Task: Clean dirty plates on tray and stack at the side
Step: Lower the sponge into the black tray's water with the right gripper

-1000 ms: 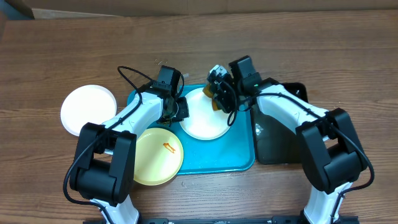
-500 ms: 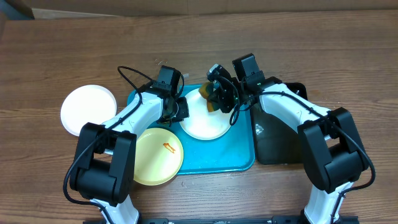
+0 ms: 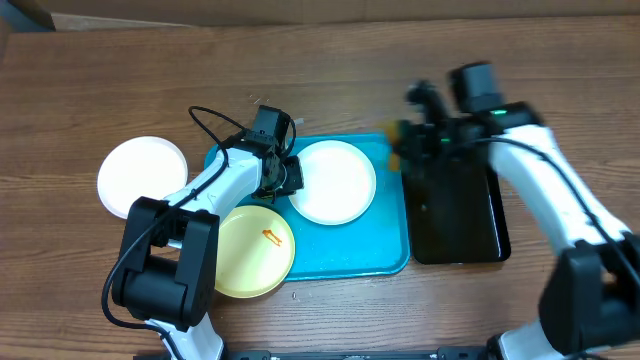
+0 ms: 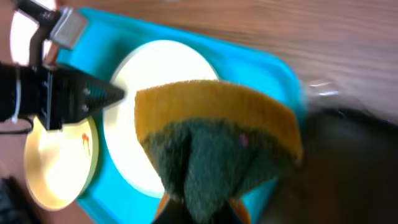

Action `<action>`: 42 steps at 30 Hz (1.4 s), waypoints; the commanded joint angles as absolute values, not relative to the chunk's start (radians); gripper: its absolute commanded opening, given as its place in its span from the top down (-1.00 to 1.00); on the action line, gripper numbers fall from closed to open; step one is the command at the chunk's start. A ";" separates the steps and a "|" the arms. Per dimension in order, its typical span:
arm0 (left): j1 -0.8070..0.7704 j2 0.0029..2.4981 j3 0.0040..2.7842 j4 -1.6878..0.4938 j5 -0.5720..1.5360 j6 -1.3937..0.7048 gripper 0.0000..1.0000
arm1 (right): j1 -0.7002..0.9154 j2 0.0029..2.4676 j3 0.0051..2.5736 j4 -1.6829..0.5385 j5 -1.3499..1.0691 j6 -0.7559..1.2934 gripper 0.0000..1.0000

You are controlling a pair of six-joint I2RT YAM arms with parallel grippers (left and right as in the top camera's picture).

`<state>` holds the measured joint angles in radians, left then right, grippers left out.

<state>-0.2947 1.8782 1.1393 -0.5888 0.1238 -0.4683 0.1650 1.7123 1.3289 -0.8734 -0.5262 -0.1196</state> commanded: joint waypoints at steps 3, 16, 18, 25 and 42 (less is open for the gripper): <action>-0.302 1.898 1.140 -0.577 0.125 -0.450 0.72 | 0.059 1.694 1.332 -1.059 -0.366 -0.087 0.92; -0.302 1.898 1.140 -0.578 0.125 -0.450 0.72 | 0.052 1.700 1.107 -0.914 -0.117 0.109 0.92; -0.302 1.898 1.140 -0.578 0.125 -0.450 0.72 | 0.052 1.700 1.087 -0.901 -0.117 0.109 0.92; -0.303 1.898 1.140 -0.579 0.125 -0.449 0.72 | 0.052 1.700 1.090 -0.900 -0.123 0.109 0.27; -0.304 1.898 1.140 -0.597 0.128 -0.449 0.71 | 0.122 1.700 1.131 -0.902 -0.203 0.136 0.92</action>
